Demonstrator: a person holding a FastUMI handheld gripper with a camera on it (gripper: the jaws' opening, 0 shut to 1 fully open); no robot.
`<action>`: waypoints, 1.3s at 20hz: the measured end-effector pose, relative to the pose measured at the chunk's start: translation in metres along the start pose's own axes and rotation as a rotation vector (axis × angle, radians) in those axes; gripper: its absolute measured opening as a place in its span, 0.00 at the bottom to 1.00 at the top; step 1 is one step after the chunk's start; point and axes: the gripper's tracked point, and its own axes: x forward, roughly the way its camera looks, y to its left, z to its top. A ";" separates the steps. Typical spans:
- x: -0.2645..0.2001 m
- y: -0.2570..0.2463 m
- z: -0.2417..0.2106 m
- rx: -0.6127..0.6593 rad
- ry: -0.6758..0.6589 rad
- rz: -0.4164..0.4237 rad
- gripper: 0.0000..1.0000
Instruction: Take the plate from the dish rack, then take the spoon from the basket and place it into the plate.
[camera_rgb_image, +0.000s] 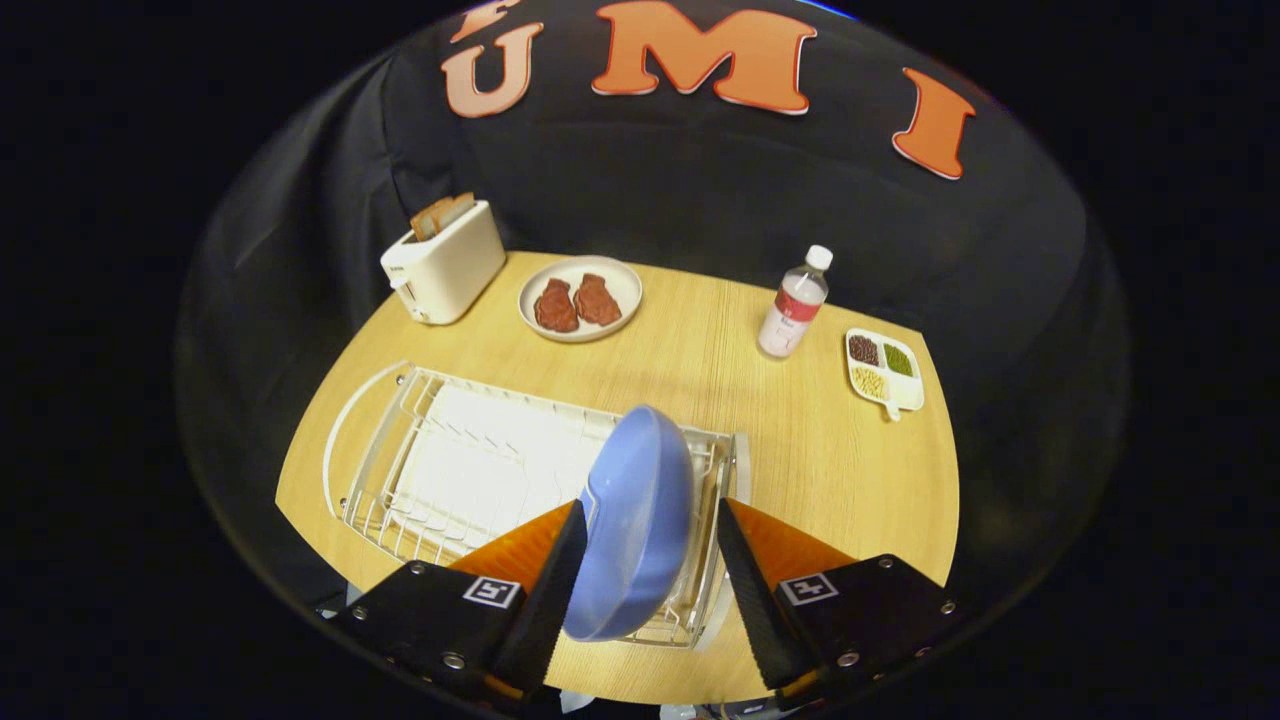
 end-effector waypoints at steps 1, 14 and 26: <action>0.007 0.003 -0.004 0.015 0.034 -0.011 0.76; 0.002 -0.026 0.012 0.067 0.054 -0.344 0.25; -0.078 -0.023 -0.029 0.183 -0.063 -0.100 0.25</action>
